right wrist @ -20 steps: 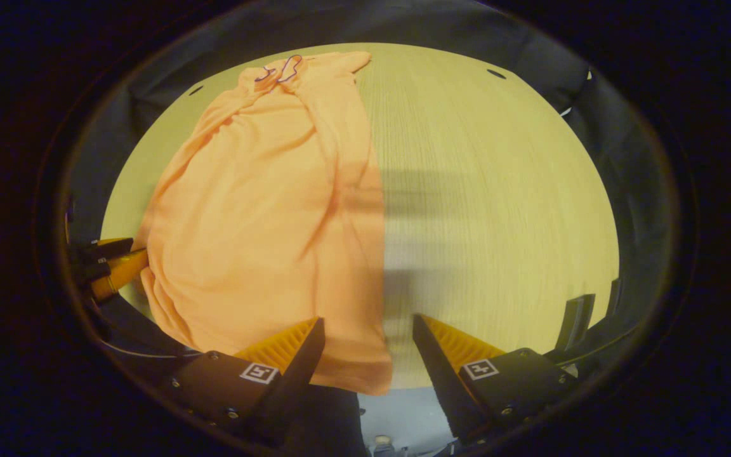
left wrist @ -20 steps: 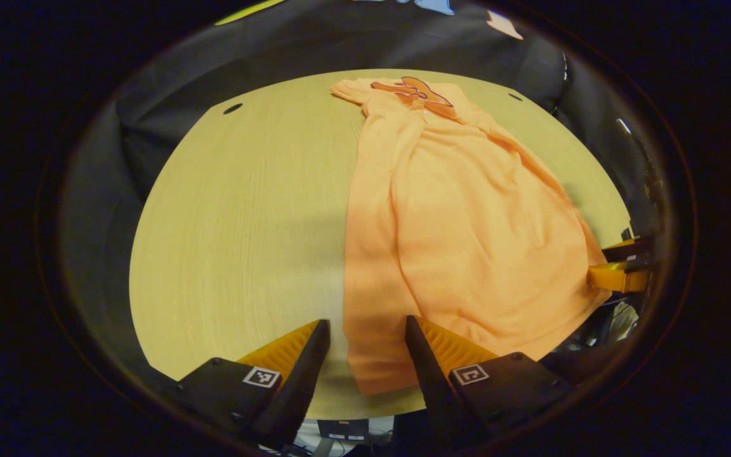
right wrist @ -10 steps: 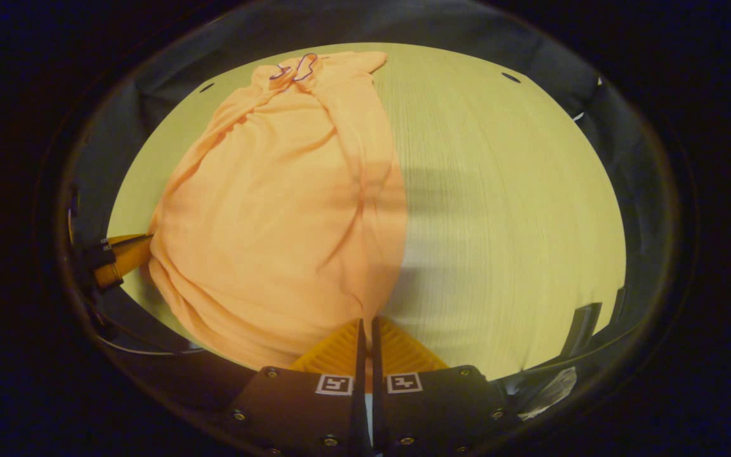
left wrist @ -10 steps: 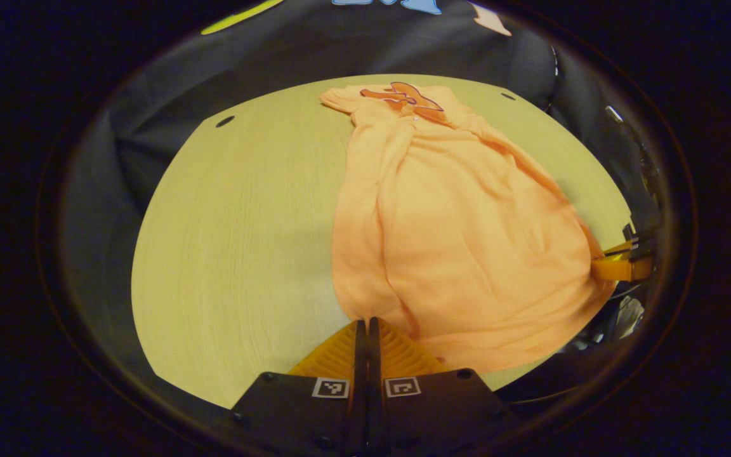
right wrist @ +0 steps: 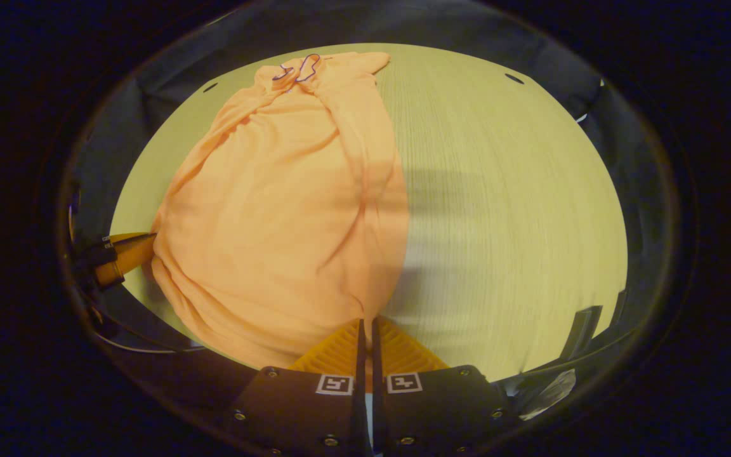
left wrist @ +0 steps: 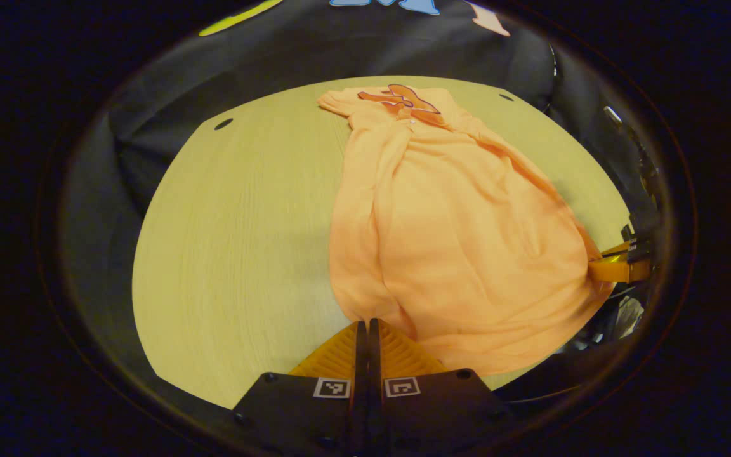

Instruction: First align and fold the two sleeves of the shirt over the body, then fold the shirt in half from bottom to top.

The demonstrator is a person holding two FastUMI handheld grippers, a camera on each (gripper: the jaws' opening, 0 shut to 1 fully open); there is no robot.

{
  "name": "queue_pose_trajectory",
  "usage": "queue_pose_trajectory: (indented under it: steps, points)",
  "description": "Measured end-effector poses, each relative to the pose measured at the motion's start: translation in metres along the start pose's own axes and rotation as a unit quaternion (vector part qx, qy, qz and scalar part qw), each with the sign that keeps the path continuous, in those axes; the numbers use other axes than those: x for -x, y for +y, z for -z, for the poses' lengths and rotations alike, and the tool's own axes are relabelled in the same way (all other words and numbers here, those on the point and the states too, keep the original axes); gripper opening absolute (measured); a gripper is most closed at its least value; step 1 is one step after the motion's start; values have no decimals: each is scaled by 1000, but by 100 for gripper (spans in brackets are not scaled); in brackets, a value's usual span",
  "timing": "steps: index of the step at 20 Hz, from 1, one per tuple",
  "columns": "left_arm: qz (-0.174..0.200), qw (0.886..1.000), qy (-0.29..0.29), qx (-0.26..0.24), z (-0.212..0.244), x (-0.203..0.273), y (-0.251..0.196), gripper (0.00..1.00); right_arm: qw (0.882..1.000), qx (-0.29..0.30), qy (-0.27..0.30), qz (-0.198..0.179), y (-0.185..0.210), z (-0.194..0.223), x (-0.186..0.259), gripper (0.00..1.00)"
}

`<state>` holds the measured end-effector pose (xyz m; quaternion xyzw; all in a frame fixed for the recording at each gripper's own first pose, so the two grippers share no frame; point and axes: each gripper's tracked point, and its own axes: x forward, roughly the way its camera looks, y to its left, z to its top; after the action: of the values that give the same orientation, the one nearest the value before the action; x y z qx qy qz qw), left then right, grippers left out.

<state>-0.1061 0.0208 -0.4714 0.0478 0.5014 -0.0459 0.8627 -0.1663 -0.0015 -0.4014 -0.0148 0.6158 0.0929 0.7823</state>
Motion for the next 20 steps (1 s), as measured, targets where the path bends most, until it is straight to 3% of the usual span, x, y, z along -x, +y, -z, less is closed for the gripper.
queue_pose_trajectory:
  steps: [11,20]
  points:
    - [-6,997,-66,44,-96,5,27,5,996,-31,-84,-15,-15,-99,30,5]
    - [-15,989,-129,71,-220,-12,54,5,989,-34,-144,-20,-29,-214,38,5]
